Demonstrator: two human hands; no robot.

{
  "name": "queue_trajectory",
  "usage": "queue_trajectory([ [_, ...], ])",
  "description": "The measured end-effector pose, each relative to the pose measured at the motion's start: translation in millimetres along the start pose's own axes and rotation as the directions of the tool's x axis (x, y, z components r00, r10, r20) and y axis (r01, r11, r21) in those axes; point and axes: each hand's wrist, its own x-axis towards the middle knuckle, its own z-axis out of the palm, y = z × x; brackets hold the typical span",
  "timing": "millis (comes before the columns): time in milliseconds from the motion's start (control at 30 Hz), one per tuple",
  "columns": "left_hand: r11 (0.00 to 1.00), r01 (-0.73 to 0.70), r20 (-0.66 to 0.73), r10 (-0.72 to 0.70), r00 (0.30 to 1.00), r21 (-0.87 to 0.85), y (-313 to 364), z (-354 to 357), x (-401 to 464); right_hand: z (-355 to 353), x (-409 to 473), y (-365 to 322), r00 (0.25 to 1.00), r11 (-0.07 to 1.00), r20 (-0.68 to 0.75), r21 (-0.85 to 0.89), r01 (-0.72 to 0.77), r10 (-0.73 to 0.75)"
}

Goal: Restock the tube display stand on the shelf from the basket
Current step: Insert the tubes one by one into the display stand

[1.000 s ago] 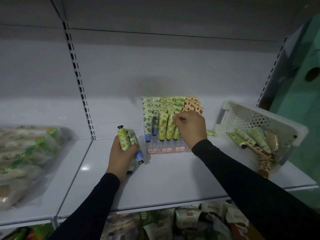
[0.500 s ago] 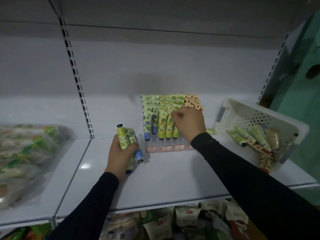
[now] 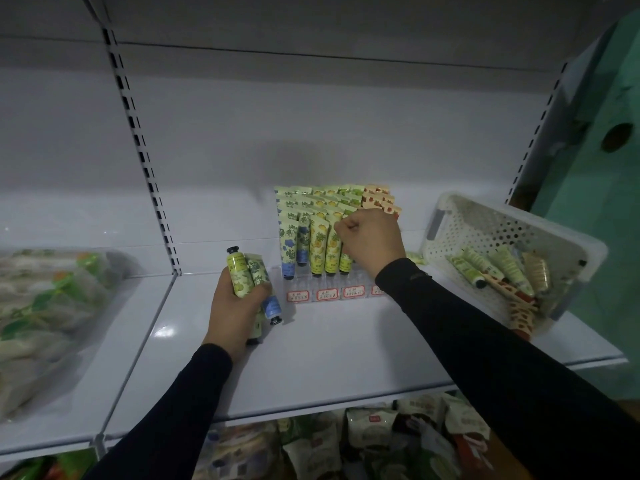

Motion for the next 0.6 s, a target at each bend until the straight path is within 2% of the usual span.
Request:
queue_trajectory([
  [467,1.000,0.014,0.016,-0.014,1.000,-0.009,1.0,-0.6,-0.7,-2.1,5.2,0.3,0.999,0.999,0.040,0.018,-0.033,0.033],
  [600,1.000,0.014,0.031,-0.013,0.999,-0.025,2.4,-0.5,-1.9,-2.0,1.7,1.0,0.997,0.993,0.045,0.102,-0.065,0.060],
])
